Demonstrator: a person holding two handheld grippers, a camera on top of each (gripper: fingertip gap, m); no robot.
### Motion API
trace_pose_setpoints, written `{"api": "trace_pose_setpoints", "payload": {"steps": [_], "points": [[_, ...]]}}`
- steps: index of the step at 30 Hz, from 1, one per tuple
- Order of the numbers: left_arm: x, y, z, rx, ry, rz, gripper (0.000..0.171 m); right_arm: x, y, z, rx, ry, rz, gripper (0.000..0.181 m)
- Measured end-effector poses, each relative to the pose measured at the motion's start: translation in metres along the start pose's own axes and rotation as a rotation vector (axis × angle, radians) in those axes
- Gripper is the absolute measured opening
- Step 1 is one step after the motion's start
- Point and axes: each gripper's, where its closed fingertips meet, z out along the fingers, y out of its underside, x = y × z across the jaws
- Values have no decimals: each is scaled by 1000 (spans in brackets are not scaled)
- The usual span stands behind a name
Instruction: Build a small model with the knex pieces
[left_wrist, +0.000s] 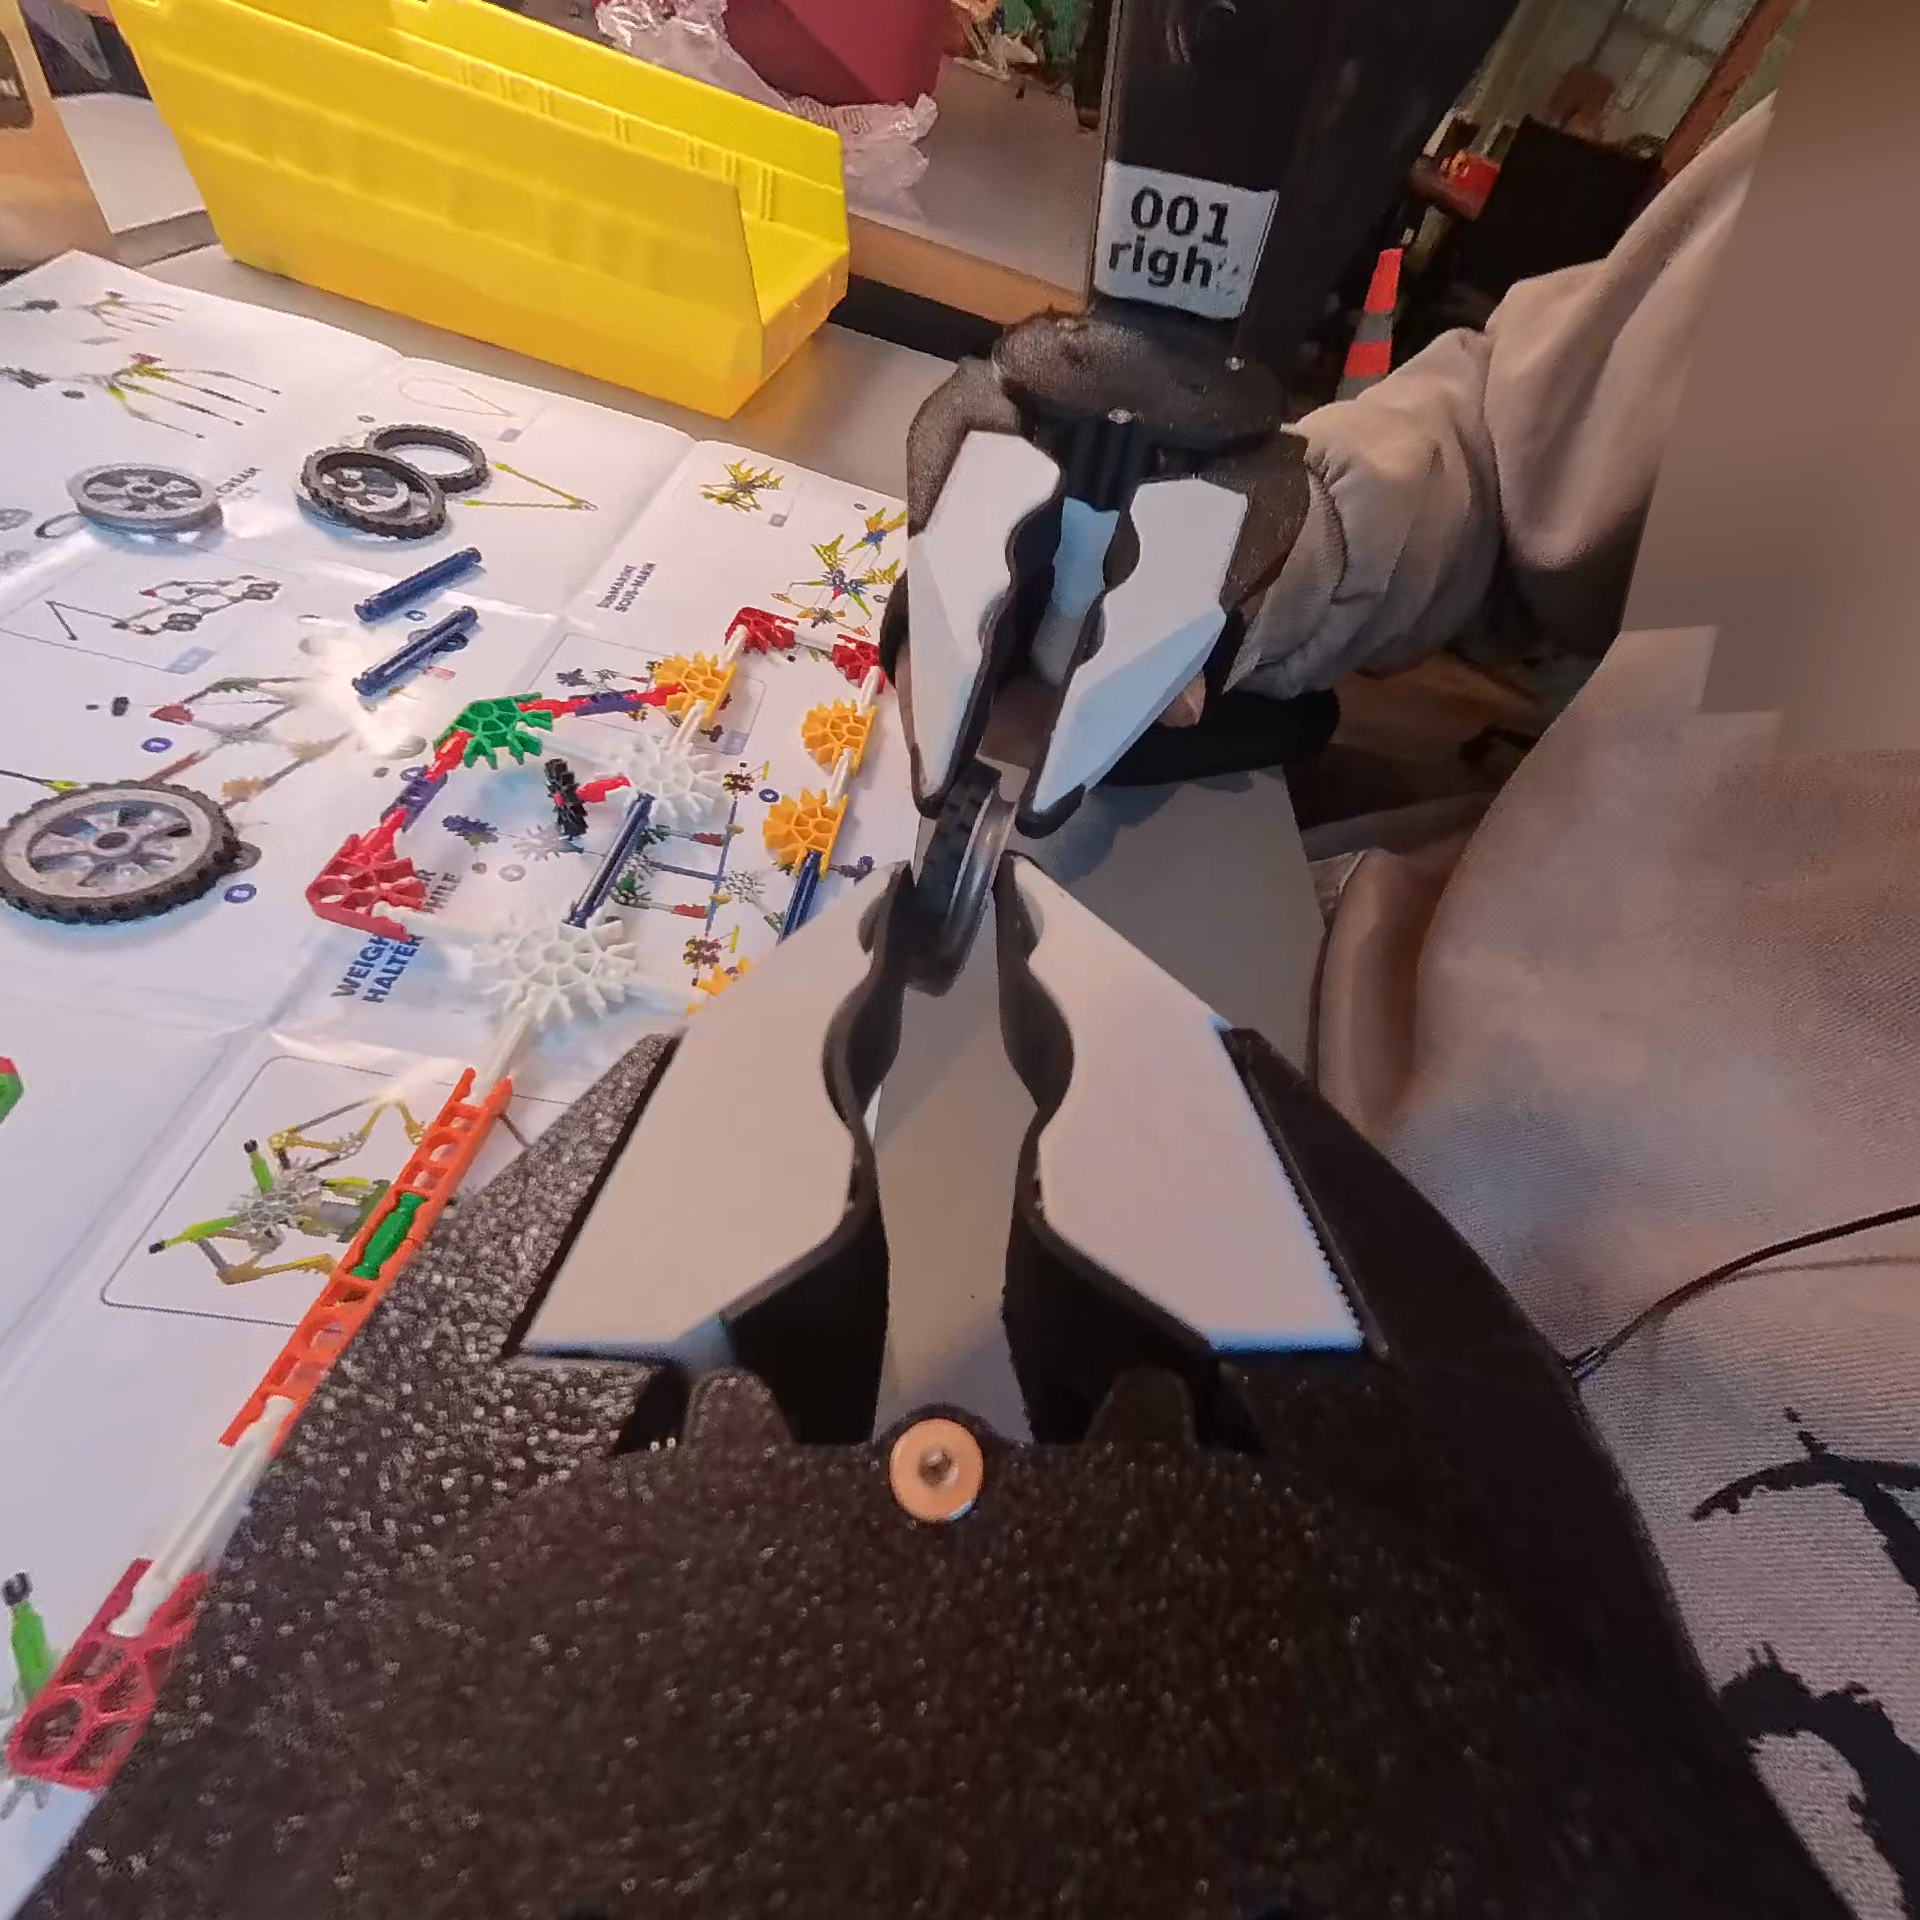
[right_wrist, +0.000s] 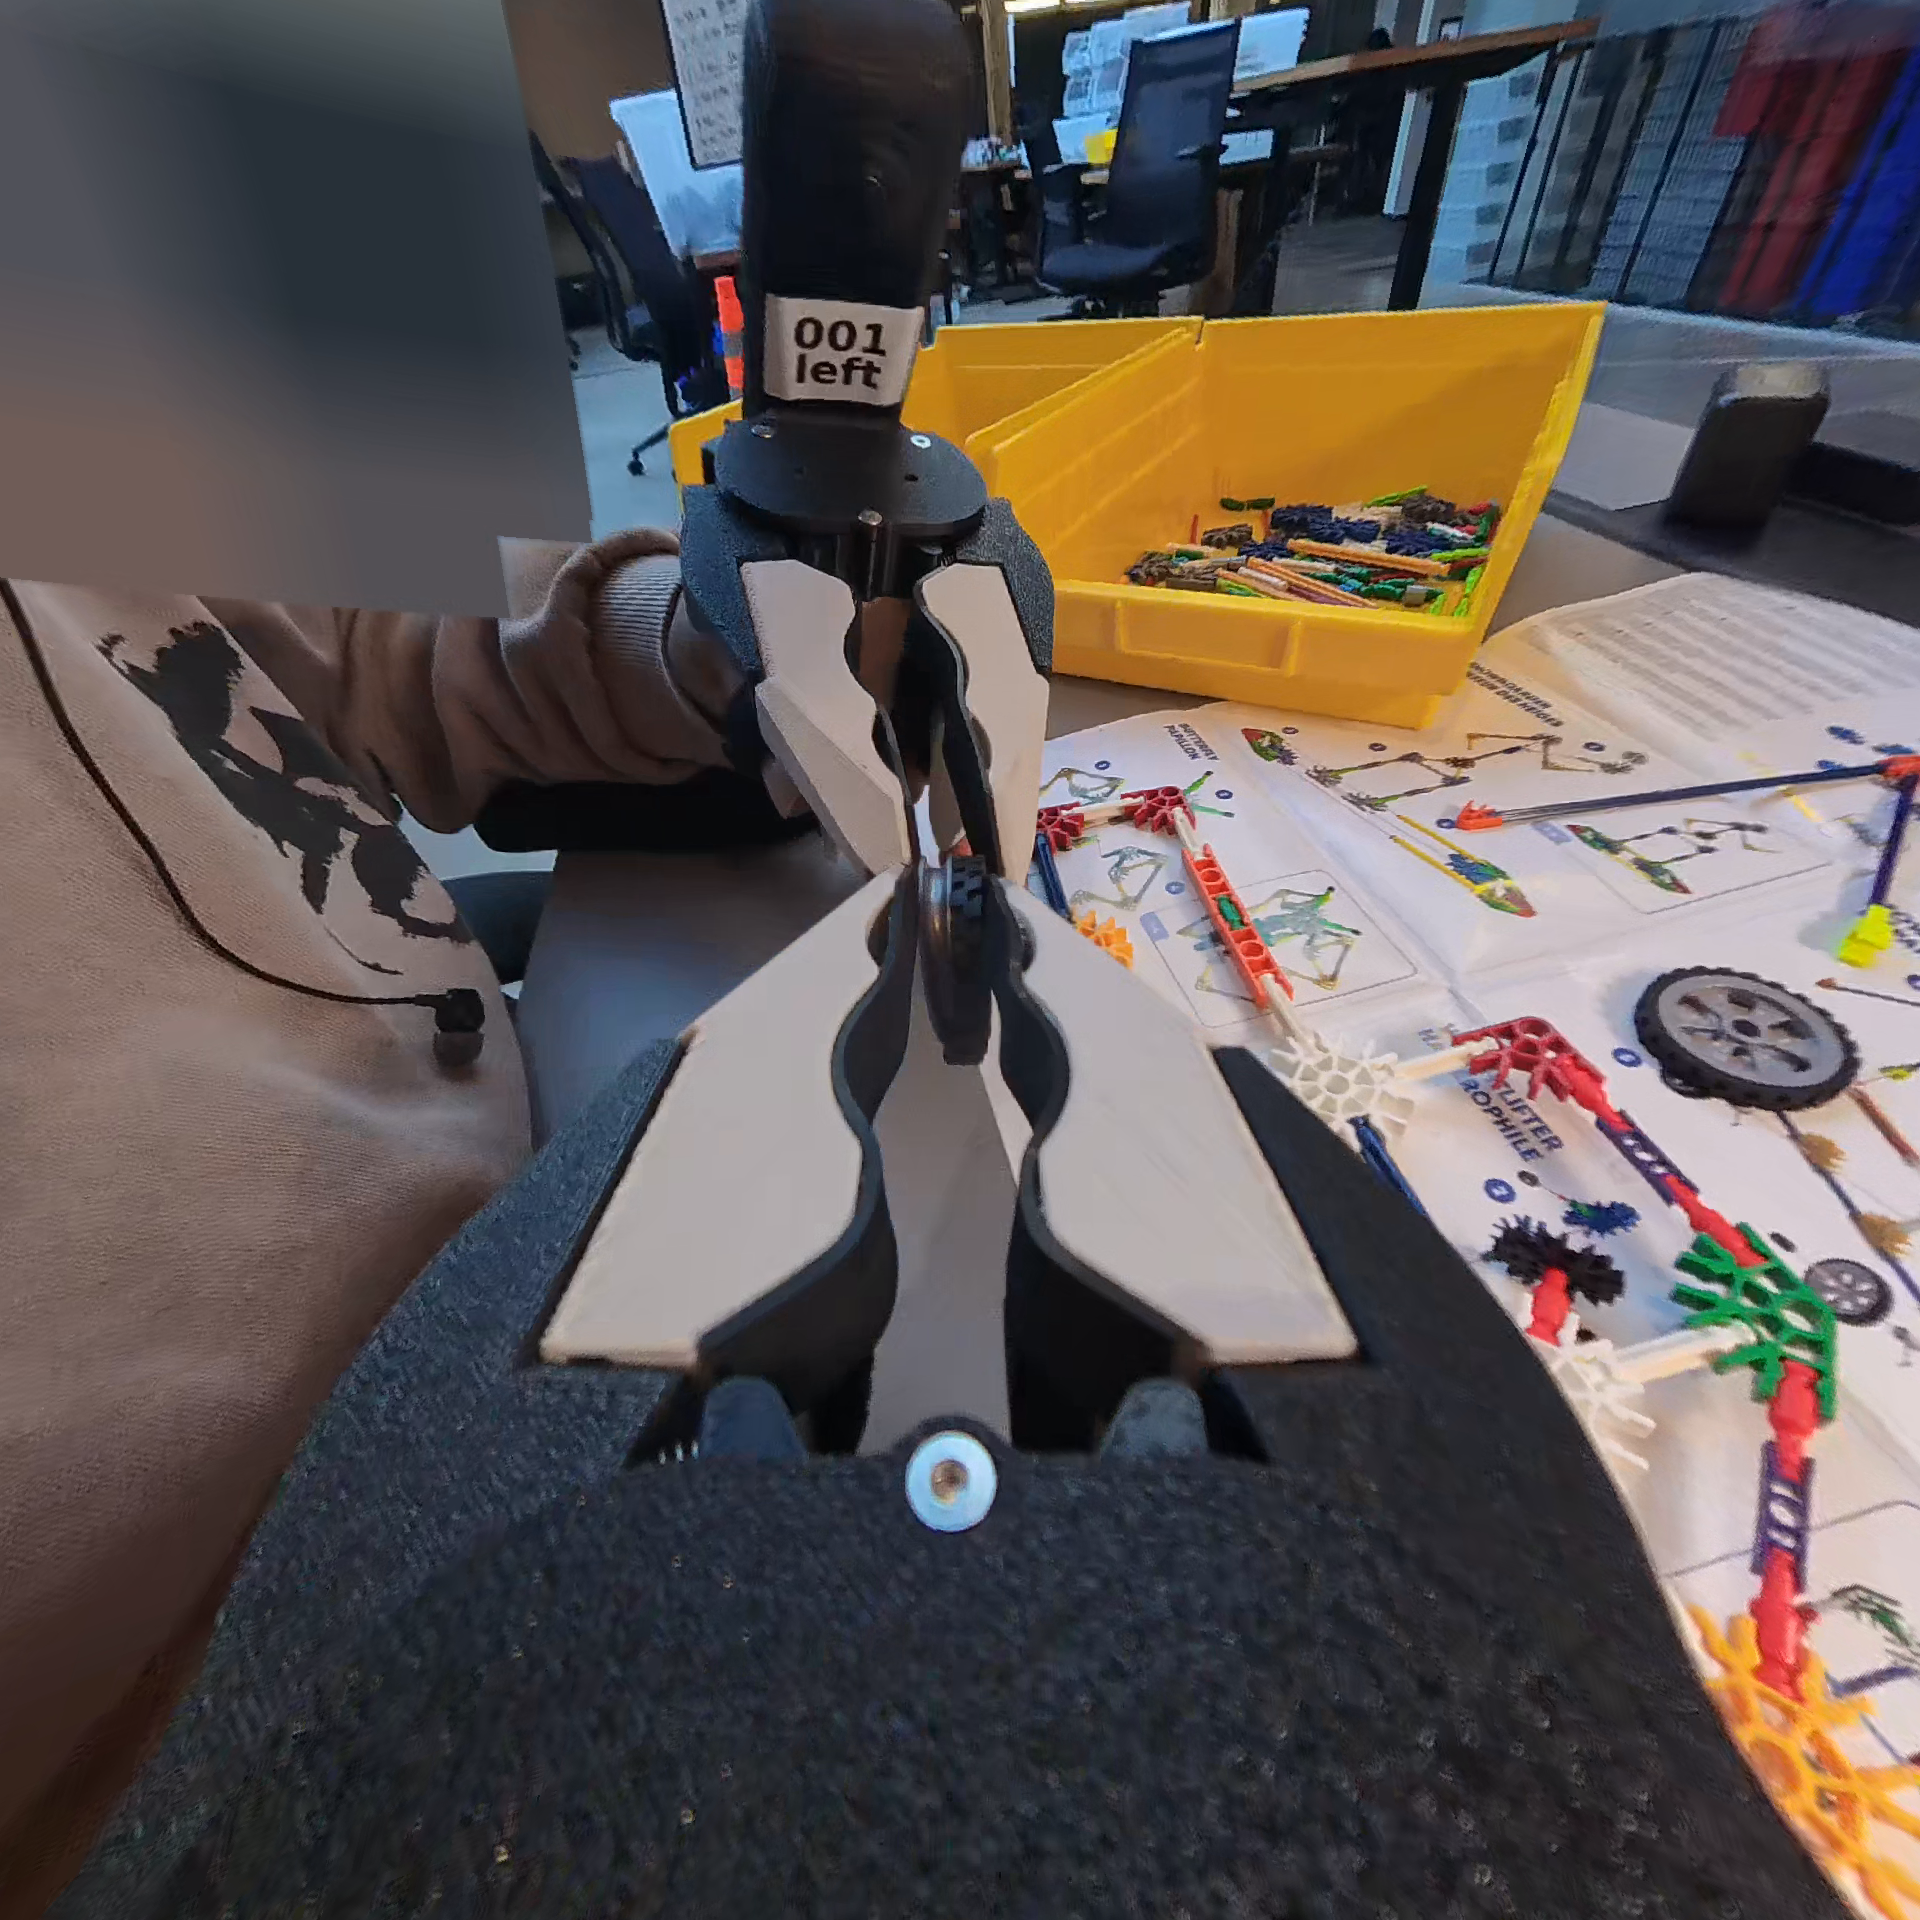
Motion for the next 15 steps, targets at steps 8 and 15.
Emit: {"api": "trace_pose_setpoints", "payload": {"steps": [8, 15], "points": [[16, 8, 9, -116, -156, 557, 11, -27, 14, -14, -200, -368, 360, 22], [21, 24, 17, -211, -218, 779, 11, -30, 38, -13, -515, -444, 457, 8]]}}
